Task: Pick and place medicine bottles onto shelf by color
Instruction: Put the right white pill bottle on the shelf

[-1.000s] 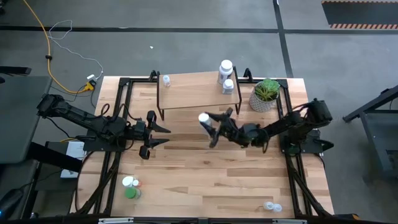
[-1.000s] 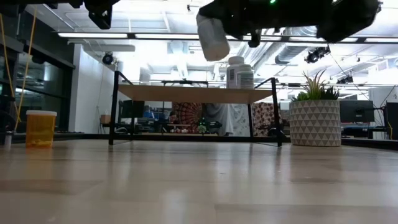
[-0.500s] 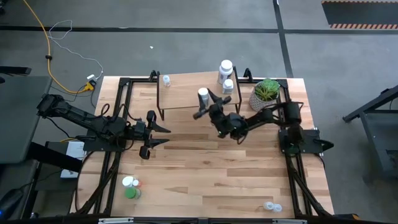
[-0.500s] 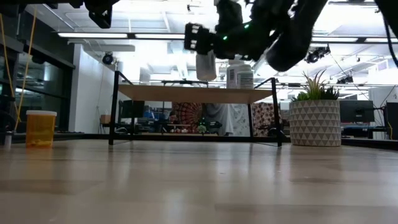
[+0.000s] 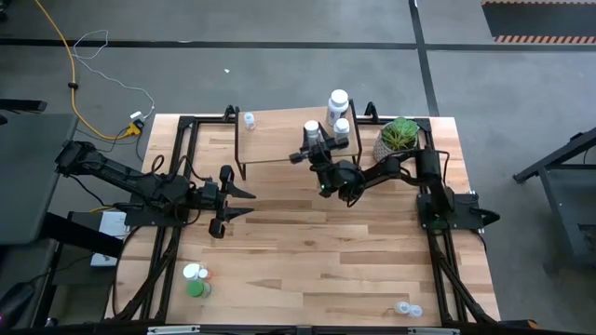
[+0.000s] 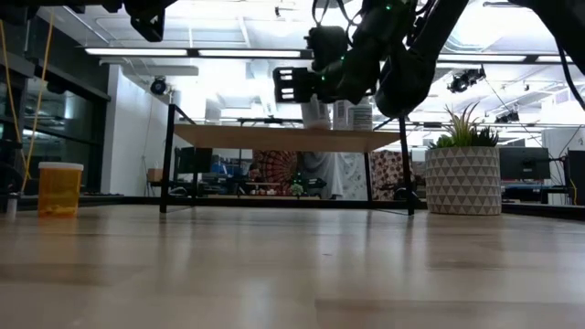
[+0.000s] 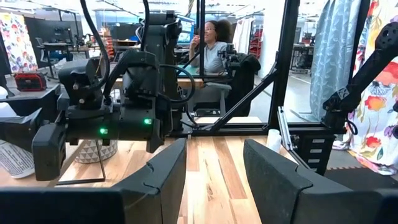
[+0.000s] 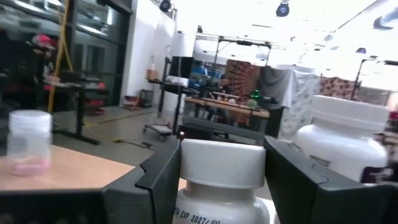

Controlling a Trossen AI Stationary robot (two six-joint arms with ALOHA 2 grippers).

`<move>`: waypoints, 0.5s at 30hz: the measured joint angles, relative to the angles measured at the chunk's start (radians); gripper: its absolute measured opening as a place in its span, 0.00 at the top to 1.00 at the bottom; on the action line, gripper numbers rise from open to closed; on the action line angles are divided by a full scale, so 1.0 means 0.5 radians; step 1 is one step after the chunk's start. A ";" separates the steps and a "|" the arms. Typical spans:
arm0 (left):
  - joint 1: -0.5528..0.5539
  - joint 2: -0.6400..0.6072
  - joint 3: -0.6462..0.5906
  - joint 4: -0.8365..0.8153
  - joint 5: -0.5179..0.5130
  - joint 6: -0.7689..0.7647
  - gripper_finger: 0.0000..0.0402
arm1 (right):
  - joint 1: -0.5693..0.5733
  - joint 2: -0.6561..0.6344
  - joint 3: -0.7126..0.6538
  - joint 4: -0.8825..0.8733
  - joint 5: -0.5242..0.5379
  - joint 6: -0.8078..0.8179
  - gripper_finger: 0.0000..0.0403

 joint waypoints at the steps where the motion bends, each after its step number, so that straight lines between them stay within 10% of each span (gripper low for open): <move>1: 0.000 0.000 0.000 -0.002 -0.001 -0.001 0.63 | 0.000 0.000 0.001 0.000 0.010 -0.022 0.54; 15: 0.000 0.000 0.000 -0.005 0.000 -0.003 0.63 | 0.010 -0.004 0.004 0.000 0.154 -0.175 0.49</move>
